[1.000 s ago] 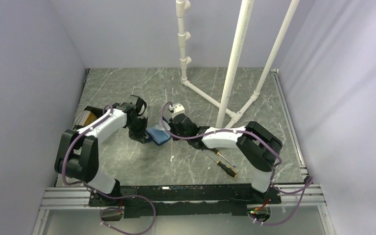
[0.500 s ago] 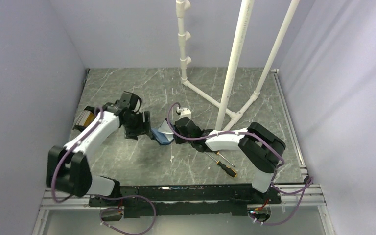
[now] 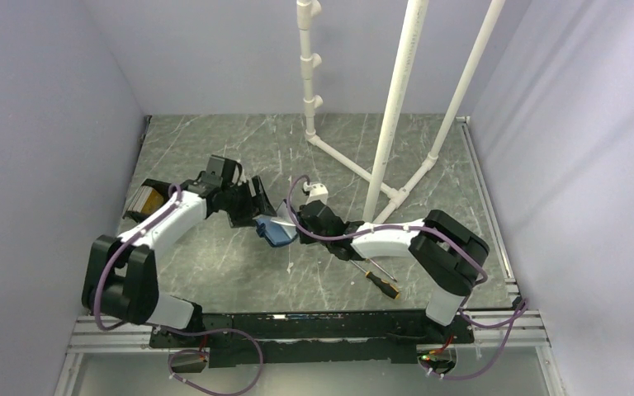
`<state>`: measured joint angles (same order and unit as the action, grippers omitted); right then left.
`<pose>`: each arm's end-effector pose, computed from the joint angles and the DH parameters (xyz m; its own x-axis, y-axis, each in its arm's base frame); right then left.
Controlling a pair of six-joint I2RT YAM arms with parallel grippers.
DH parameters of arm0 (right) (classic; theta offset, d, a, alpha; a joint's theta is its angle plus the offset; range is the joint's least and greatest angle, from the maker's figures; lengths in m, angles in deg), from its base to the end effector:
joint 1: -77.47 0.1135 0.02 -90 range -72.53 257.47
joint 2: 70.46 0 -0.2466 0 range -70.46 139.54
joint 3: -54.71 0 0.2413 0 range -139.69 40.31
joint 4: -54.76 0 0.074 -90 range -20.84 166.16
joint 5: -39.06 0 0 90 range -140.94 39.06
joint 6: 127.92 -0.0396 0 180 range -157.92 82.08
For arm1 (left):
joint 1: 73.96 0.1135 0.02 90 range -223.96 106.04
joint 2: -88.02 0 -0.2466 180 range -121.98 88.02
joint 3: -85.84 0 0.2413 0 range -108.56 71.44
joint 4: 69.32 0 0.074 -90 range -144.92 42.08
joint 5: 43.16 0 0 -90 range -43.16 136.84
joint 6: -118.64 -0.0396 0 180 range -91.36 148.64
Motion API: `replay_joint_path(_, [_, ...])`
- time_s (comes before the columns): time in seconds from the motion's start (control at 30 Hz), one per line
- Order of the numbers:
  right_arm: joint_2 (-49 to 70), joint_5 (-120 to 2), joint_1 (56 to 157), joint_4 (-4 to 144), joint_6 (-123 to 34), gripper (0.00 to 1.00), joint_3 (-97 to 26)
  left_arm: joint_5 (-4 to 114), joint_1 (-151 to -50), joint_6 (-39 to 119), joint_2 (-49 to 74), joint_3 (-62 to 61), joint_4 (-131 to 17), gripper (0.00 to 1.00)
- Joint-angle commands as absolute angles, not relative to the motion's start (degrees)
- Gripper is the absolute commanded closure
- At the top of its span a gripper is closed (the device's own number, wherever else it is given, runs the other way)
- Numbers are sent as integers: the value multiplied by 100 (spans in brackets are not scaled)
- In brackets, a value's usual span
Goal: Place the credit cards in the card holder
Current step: Open the card holder at the center of the board.
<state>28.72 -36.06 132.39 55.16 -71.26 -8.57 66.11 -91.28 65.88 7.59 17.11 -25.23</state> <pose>0.2068 0.2767 0.1490 -0.6536 -0.0064 -0.7568 -0.3744 0.8718 0.3159 0.2614 -0.0952 0.2156 -0.9058 -0.3159 -0.2824 -0.1130 0.8224 -0.5575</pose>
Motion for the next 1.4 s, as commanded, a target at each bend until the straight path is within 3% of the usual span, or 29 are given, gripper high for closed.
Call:
replay_joint_path(0.0, [2525,-2833,13247,5720,-7499,100,-773,6754,-9135,6778,330,2007,-3137,25])
replay_joint_path(0.2, [2126,-2731,13482,5736,-7894,100,-434,6293,-9298,6669,29,2263,-3077,21])
replay_joint_path(0.37, [1702,-3130,13522,5734,-8428,100,-106,6368,-9343,6616,-70,2467,-3219,27])
replay_joint_path(0.57, [1088,-3209,13778,4935,-8504,100,777,6367,-9513,6664,-277,2592,-3571,44])
replay_joint_path(0.83, [1187,-2896,13897,5463,-8209,96,614,6669,-9743,6875,-472,2855,-4277,70])
replay_joint_path(0.9, [1236,-2916,13899,5615,-7975,91,531,6601,-9795,6817,-543,2785,-4202,78])
replay_joint_path(1.1, [1554,-3134,13883,6682,-7065,56,-167,6443,-9822,6478,-530,2478,-3692,98])
replay_joint_path(1.37, [1116,-3743,13943,7337,-5492,35,-576,6740,-9827,6305,-471,2336,-3618,100])
